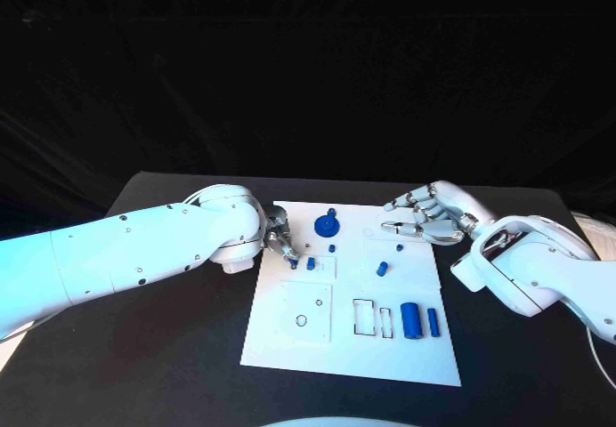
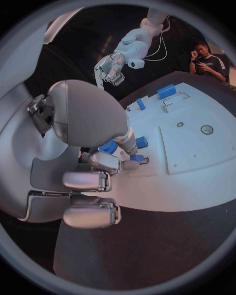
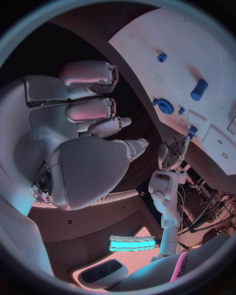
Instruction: Assemble the parts on the task board
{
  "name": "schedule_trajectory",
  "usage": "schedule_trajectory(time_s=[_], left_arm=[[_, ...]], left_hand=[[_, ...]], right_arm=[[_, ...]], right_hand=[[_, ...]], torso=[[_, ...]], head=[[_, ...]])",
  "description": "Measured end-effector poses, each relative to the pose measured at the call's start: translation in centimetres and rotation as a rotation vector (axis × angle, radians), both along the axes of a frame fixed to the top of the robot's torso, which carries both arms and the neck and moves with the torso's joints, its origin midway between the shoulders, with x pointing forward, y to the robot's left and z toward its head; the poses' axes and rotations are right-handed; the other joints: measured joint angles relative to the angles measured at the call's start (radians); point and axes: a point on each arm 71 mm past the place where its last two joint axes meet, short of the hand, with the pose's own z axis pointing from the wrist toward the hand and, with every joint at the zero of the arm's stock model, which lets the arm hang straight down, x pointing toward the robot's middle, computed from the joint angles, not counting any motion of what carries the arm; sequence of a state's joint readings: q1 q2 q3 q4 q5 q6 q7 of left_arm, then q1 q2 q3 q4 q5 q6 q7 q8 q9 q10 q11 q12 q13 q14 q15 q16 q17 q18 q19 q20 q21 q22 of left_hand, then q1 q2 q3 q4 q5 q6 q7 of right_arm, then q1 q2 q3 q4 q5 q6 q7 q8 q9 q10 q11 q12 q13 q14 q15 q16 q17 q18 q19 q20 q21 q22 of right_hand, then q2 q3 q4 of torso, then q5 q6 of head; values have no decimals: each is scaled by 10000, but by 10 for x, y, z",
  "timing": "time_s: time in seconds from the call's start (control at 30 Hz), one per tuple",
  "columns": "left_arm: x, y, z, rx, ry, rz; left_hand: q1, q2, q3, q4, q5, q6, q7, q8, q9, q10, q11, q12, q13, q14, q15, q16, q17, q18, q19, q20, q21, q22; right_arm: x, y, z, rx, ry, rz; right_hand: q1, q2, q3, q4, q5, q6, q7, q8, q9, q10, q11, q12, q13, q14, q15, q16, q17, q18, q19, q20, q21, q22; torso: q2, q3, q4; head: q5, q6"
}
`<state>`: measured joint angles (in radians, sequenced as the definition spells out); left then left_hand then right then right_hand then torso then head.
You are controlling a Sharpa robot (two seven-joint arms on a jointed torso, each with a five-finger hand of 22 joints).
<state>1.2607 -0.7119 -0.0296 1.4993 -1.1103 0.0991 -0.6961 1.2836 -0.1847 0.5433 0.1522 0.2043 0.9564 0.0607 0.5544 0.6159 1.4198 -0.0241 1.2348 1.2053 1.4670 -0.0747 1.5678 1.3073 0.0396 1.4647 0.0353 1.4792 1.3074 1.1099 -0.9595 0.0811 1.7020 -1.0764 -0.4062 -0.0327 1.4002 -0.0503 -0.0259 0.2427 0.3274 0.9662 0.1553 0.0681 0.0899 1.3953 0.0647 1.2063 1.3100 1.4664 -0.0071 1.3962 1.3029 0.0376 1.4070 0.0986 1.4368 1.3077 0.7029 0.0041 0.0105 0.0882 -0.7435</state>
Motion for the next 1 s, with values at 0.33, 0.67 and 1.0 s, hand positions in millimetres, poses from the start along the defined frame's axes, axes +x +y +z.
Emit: schedule_trajectory(time_s=[0.33, 0.67, 1.0], left_arm=[[0, -1, -2, 99, 142, -89], [-1, 0, -3, 189, 240, -191], [-1, -1, -3, 212, 234, -225]], left_hand=[[-36, -35, 63, -63, -2, 16, 14, -16, 0, -1, 1, 0, -43, 0, 0, 0, 0, -1, 0, 0, 0, 0], [-34, -33, 74, -74, 116, 17, 14, -20, -12, -3, 3, 0, -75, 0, 0, 0, 8, -1, 0, 0, 0, 0], [-31, -29, 116, -62, 115, 18, 14, -39, 13, -6, 6, 0, -74, 0, 0, 0, 6, 0, 0, 0, 0, 0]], right_arm=[[0, 0, 0, -1, 0, -2], [0, 0, 0, -2, 1, -6], [0, 0, 0, 1, 2, 1]], right_hand=[[0, 0, 0, 0, 0, 0, 0, 0, 6, -1, 1, 0, 0, 0, 0, 0, -1, -1, 0, 0, 0, -1], [0, 0, 0, 0, 0, 0, 0, 0, 7, -1, 1, 1, 0, 0, 0, 0, -2, -1, 0, 0, 0, -2], [0, 0, 0, 0, 0, 0, 0, 0, 6, -2, 2, 2, 0, 0, 0, 0, -2, -1, 0, 0, 0, -3]], torso=[[-6, 2, 3], [-8, 2, 5], [-9, 6, 7]], head=[[-10, -27], [7, -47], [38, -55]])
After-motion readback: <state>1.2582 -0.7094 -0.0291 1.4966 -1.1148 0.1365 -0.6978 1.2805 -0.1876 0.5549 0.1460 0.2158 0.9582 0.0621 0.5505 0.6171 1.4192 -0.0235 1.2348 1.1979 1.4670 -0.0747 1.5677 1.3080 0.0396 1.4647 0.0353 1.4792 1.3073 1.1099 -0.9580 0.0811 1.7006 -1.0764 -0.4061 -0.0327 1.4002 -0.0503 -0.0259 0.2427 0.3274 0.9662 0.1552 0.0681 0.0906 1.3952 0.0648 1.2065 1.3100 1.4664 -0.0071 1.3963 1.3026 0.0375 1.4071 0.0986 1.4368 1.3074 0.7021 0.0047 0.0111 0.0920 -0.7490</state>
